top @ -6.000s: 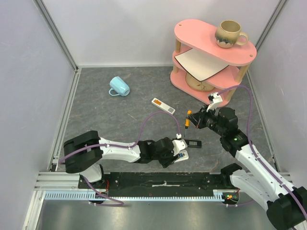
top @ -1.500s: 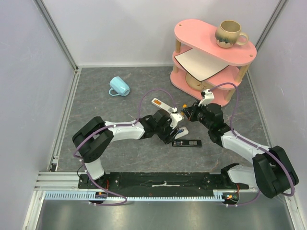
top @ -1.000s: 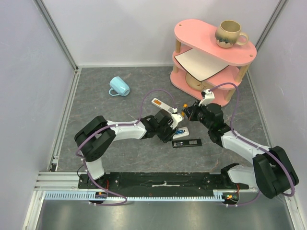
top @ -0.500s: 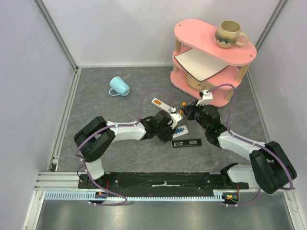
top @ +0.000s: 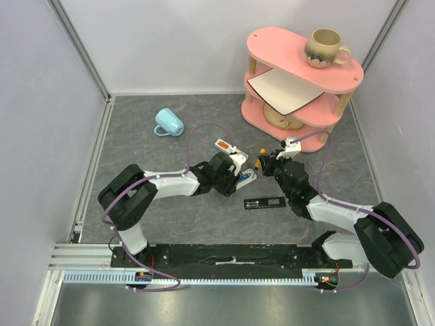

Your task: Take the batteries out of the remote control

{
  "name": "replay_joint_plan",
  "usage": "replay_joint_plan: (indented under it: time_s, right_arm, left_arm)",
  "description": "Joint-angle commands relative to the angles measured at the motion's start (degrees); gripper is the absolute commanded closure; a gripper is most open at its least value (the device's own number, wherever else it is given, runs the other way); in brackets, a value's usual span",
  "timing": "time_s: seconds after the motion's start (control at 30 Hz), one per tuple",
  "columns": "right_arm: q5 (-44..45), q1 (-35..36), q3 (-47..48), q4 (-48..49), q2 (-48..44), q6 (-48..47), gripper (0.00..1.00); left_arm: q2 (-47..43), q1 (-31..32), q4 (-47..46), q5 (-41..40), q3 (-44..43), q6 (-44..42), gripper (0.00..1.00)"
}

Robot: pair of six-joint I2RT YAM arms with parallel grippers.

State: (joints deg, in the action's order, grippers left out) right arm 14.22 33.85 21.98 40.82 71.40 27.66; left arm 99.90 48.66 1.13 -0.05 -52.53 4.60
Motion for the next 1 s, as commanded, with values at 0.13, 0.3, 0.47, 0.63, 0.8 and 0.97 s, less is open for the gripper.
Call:
replay_joint_plan:
  time_s: [0.13,0.3,0.47,0.63,0.8,0.97]
  right_arm:
    - [4.07,0.52,-1.06,10.85,1.37,-1.38,1.0]
    - [1.52,0.69,0.08,12.53,3.48,-0.68,1.0]
    - [0.46,0.7,1.4,12.62,5.86,-0.15,1.0]
    - [0.46,0.96,3.07,12.97,9.63,-0.85,1.0]
    - [2.13,1.05,3.69,13.67,11.48,-0.94,1.0]
    - [3.18,1.05,4.74,13.59,12.28,-1.73,1.0]
  left_arm:
    - [1.0,-0.68,2.48,-1.79,-0.29,0.94,0.85]
    - [0.91,-0.68,2.48,-1.44,-0.38,0.85,0.85]
    - [1.09,-0.68,2.48,-0.83,-0.64,0.59,0.87]
    - [1.26,-0.68,2.57,-0.3,-0.82,0.5,0.87]
    - [1.26,-0.68,2.57,-0.3,-0.82,0.41,0.87]
    - [1.44,-0.68,2.48,0.92,-0.9,0.15,0.88]
